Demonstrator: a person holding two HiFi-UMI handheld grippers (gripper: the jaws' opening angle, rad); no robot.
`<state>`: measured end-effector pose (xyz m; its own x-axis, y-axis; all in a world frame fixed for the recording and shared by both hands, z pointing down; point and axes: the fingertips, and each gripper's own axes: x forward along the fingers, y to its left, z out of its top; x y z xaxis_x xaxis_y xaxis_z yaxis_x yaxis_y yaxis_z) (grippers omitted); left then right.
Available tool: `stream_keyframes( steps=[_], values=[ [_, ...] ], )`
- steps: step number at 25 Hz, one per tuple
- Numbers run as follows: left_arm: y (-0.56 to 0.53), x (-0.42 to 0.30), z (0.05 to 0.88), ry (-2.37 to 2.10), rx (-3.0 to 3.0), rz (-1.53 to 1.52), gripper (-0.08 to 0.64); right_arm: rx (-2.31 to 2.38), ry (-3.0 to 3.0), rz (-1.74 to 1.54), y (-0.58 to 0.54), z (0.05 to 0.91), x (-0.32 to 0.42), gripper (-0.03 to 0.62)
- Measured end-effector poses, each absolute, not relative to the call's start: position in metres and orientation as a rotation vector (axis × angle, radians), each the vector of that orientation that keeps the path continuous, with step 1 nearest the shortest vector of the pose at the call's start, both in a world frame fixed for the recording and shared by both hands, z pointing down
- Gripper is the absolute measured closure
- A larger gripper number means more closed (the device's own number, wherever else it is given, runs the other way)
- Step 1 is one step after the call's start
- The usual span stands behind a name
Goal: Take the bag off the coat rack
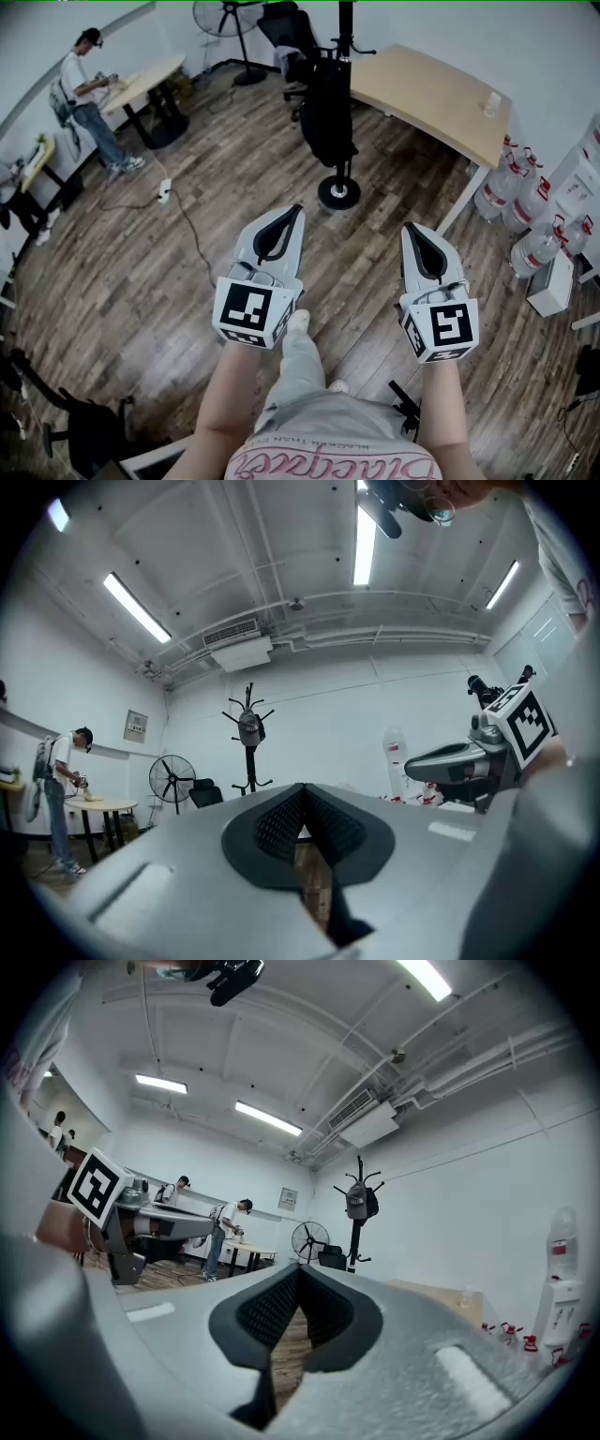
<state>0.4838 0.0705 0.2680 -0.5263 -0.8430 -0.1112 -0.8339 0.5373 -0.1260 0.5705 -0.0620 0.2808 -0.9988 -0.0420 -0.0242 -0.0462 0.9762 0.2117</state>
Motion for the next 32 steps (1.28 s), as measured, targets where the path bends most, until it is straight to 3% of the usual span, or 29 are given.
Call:
stream_keyframes(
  steps=[11,32],
  values=[
    [0.057,0.409,0.276,2.626,-1.461,-0.055,0.545,-0.087,3.13,0.337,-0.071,0.29,0.499,0.591],
    [0.019,0.174,0.268,2.571,-1.549,0.024,0.545,-0.199,3.14,0.343,-0.106,0.284,0.272,0.589]
  ],
)
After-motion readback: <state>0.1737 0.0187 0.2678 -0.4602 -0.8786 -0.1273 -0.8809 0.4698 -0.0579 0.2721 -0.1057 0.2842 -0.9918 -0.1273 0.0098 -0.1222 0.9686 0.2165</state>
